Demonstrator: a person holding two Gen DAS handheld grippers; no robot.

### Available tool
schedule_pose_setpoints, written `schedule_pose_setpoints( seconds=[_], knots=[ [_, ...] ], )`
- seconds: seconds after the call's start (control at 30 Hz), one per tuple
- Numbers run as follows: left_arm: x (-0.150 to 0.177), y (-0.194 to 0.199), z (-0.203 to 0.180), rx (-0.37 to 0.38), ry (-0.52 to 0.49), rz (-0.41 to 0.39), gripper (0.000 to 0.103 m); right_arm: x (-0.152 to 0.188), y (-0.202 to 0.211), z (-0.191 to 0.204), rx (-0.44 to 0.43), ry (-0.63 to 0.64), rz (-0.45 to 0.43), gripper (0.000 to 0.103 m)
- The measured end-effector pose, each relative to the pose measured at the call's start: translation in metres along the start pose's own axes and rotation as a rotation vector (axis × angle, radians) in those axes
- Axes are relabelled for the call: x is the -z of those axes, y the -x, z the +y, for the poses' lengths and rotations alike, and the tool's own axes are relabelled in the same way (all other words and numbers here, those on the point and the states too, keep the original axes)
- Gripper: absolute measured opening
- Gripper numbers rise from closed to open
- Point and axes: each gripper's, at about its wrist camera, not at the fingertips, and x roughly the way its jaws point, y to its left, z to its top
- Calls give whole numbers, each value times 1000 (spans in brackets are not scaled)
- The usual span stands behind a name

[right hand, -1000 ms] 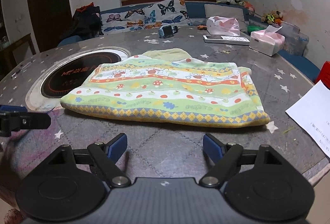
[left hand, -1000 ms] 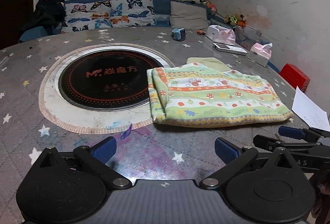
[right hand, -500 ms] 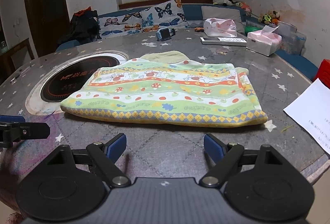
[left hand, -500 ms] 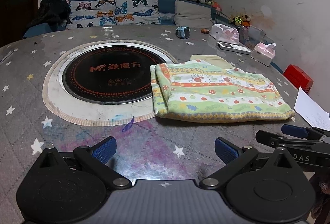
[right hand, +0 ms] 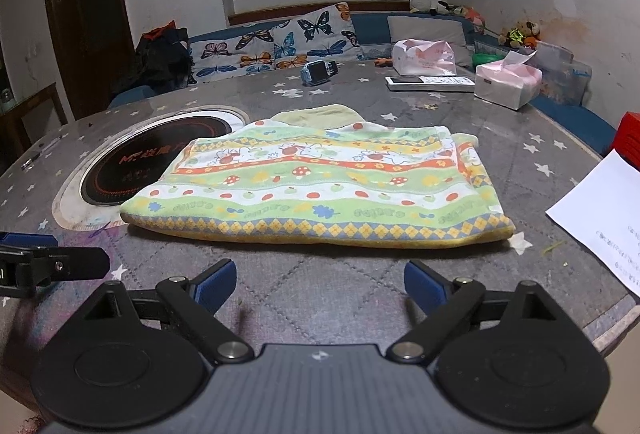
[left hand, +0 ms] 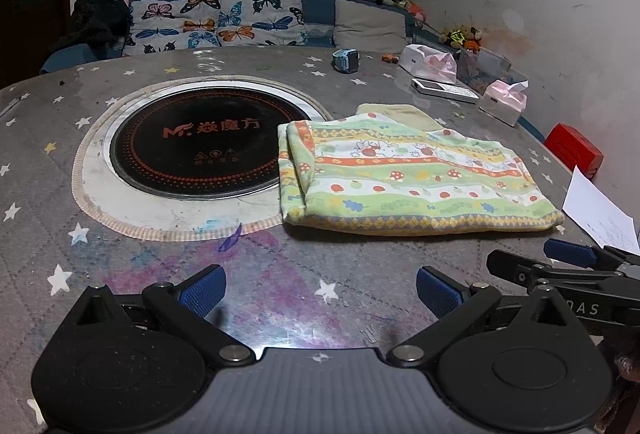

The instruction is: Fold clothes

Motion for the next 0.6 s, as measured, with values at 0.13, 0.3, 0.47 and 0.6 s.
schedule_pose_setpoints(
  seconds=[0.13,0.3,0.47,0.6],
  knots=[
    [0,-1,-1,0,-3,3,103,1,0,-1,-3,-4,1,94],
    [-1,-1,-2,1,-5,6,103,1,-1,0,-5,-5,2,94],
    [-1,-3,-3,2,-3,10,103,1,-2,0,-7,-6,5,94],
    [-3,-4,-3,2,-4,14,103,0,-3,0,-6,-10,6,95]
  ],
)
